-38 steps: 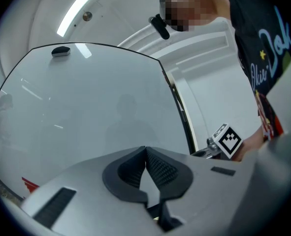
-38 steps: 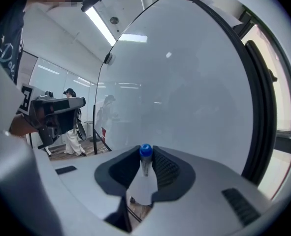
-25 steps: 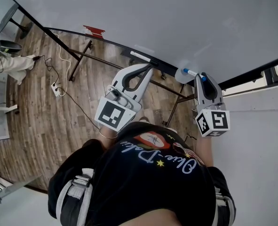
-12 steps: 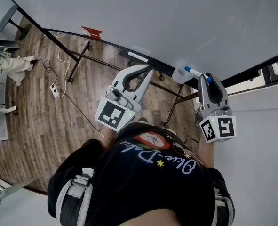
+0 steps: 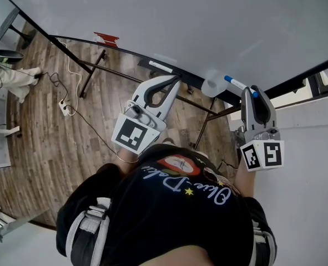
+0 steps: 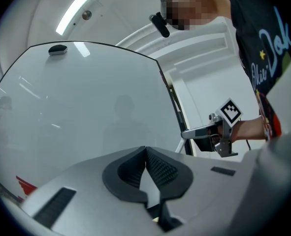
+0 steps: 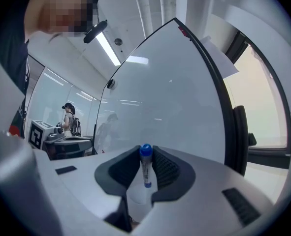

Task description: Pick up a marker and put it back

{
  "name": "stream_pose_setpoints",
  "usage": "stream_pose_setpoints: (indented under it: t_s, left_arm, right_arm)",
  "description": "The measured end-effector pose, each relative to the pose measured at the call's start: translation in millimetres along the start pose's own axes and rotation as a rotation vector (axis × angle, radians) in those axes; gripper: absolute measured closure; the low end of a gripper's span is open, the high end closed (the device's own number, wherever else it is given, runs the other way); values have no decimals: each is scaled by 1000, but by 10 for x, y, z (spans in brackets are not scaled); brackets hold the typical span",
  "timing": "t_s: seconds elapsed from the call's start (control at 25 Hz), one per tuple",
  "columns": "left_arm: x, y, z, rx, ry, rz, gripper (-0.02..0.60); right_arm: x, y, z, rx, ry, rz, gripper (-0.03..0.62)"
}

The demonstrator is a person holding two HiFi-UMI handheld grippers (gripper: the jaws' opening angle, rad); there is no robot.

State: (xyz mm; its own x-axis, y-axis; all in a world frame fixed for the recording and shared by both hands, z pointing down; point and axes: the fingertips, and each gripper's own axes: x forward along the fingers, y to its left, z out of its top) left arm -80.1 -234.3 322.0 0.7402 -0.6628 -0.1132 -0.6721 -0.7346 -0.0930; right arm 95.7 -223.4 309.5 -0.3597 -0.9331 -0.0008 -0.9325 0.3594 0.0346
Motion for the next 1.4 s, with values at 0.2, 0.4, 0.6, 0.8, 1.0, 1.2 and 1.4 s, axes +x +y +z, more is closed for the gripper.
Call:
stream_pose_setpoints:
  t_s: [0.2,0.4,0.6,0.8,1.0,1.2,1.4]
  left_arm:
    - [13,-26,-6,5,3,-4,578]
    - [-10,-33,-3,9,4,-4,578]
    - [-17,-28,-8,8,3,0,578]
    - [-17,-26,-15,5,7,0,578]
    - [-14,-23,-13,9,6,-1,577]
    - [-20,-15,-15,4,3,-1,577]
    - [-18,-7,-13,7,2,-3,578]
  right_arm:
    - [-34,-10,21,1,-10,2,519]
    - [-35,46,29,-18,-7,11,519]
    - [-34,50,25,-20,-9,14,519]
    - [-29,49,17,-16,-7,13,519]
    - [-27,56,16,-17,-4,18,519]
    - [-19,70,14,-18,-4,20,519]
    - [-12,75,14,-20,-2,21,519]
